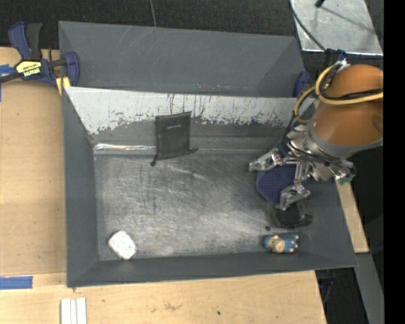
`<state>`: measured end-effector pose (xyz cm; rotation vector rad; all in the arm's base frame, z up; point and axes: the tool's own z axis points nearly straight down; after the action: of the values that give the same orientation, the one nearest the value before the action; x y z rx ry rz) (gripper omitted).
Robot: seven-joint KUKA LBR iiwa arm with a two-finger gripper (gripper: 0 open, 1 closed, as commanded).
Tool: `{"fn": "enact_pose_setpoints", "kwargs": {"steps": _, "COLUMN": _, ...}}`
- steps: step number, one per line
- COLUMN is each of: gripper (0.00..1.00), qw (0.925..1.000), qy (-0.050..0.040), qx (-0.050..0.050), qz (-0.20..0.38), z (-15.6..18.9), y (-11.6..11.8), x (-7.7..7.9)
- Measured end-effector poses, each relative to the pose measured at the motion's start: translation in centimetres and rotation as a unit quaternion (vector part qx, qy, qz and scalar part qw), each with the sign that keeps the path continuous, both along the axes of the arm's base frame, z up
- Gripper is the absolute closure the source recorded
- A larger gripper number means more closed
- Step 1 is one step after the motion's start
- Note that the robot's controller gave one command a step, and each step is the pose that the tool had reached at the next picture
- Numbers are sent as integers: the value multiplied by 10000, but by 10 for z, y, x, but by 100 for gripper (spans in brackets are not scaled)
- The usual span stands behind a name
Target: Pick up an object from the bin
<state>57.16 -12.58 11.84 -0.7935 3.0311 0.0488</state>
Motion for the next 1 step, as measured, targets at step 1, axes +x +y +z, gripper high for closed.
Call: {"fn": "enact_pose_setpoints", "kwargs": {"steps": 1, "gripper": 100, "qw": 10000, "qy": 64, "qx": -5, "qz": -12, "z": 0, "y": -2, "x": -2}}
